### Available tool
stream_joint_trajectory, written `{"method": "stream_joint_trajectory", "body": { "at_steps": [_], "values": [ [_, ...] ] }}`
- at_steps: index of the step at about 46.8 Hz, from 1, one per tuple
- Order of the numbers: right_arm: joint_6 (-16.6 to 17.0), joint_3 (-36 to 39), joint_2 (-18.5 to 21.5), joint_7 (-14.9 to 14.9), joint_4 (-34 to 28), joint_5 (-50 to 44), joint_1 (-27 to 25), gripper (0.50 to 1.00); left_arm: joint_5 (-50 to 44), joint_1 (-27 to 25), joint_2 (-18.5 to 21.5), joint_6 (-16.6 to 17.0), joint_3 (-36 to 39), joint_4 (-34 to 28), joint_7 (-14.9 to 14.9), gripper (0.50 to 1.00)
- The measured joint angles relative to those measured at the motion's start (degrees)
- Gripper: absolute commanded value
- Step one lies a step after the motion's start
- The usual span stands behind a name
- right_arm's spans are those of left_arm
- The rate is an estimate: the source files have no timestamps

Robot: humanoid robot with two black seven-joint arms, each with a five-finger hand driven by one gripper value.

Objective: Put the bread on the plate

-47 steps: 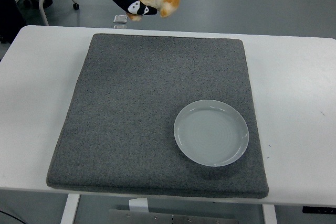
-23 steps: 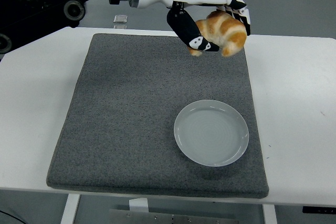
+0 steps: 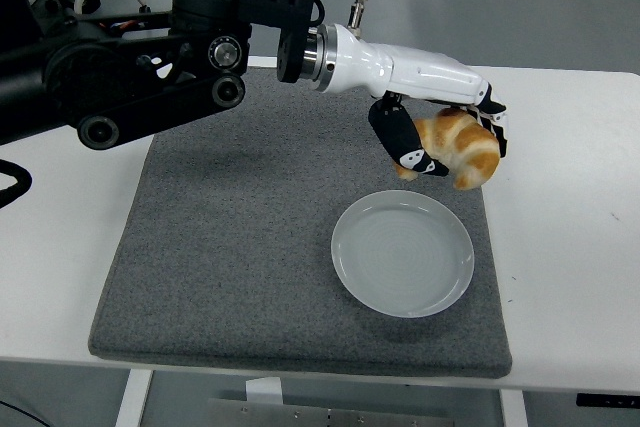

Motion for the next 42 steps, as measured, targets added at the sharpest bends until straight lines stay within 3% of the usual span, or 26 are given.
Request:
{"method": "stream_joint_trajectory", "body": {
  "at_steps": [25,42],
  "values": [
    [0.00,0.00,0.00,0.00,0.00,0.00,0.00,0.930,14.06,10.34,-7.49,1.56,0.06,5.27,-0.24,0.500],
    [0.00,0.00,0.00,-0.02,0.00,0.00,-0.01,0.930,17.05,12.41,-9.26,4.41,3.71,7.54,-0.24,0.500]
  ]
}}
